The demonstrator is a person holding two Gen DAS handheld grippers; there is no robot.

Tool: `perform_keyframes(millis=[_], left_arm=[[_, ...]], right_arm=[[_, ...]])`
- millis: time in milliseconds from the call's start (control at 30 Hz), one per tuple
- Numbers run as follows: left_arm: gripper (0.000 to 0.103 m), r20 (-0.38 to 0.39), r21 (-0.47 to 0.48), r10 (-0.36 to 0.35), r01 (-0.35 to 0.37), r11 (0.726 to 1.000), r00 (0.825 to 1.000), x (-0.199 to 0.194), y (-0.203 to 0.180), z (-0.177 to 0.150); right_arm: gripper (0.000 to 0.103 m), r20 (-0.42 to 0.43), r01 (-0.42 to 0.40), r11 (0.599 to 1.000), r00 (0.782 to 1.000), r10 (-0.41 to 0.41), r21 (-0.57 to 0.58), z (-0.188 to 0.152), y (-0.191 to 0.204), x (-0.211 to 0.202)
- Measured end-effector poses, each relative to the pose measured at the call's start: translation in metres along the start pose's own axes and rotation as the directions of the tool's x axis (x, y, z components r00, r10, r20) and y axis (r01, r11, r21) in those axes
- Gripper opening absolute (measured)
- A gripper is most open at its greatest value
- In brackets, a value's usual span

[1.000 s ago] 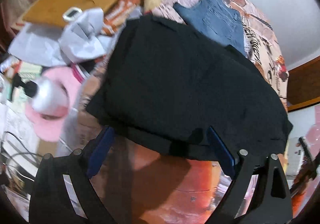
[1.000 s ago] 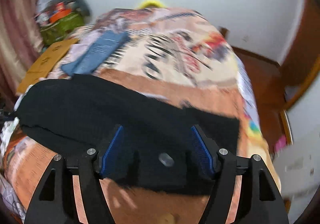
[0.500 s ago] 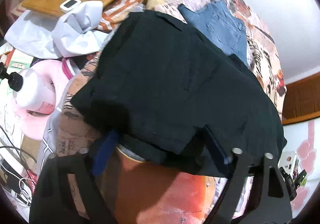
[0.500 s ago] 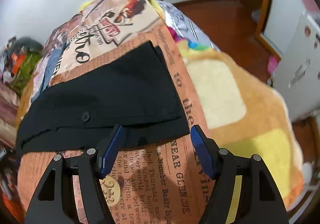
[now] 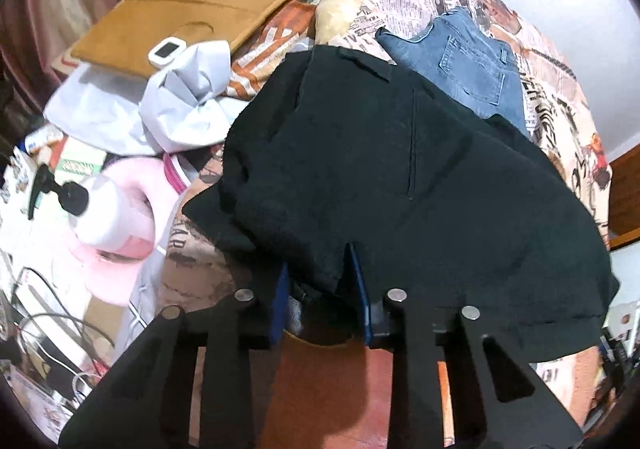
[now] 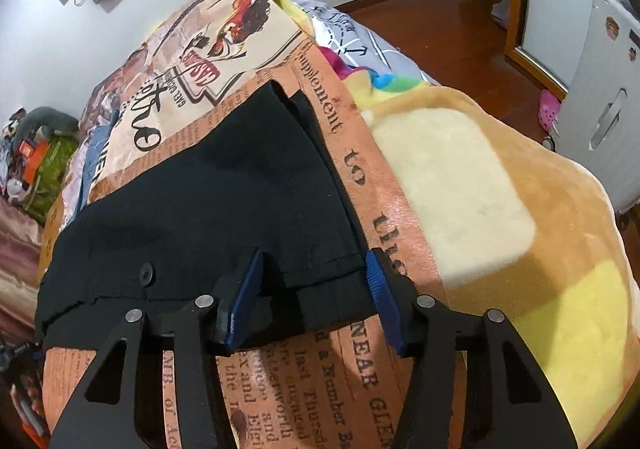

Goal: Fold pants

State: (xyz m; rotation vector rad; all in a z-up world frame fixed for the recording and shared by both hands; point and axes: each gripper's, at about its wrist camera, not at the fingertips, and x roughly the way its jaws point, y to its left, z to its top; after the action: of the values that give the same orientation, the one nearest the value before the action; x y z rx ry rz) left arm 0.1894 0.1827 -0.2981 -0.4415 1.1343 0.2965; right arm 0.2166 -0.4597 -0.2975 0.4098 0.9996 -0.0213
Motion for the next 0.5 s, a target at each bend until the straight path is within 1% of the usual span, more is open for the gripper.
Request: perform_keyframes(millis=[133, 233, 400, 500], left_arm=[[0.025, 0.026, 0.047, 0.051, -0.052, 0.998, 0.998, 0.000, -0.010, 0.001], [0.023, 0.045, 0.075, 0.080, -0.083, 0.994, 0.996, 0.000, -0.017, 0.000], [0.022, 0.062, 0.102, 0.096, -0.102, 0.990, 0.993, -0.001, -0.020, -0.001], [0.022, 0.064, 0.103, 0.094, -0.100, 0.990, 0.994, -0.002, -0.021, 0.000]], right_arm=[[0.049, 0.044, 0.007, 1.000, 0.999, -0.006, -0.005, -0.003, -0.002, -0.020], [0.049, 0.039, -0.017, 1.000, 0.999, 0.017, -0.003, -0.005, -0.002, -0.024], [0.049, -0.008, -0.025, 0.999, 1.000, 0.025, 0.021, -0.004, 0.001, 0.001], [0.049, 0.005, -0.023, 0.999, 1.000, 0.023, 0.044, -0.002, -0.001, 0.011]])
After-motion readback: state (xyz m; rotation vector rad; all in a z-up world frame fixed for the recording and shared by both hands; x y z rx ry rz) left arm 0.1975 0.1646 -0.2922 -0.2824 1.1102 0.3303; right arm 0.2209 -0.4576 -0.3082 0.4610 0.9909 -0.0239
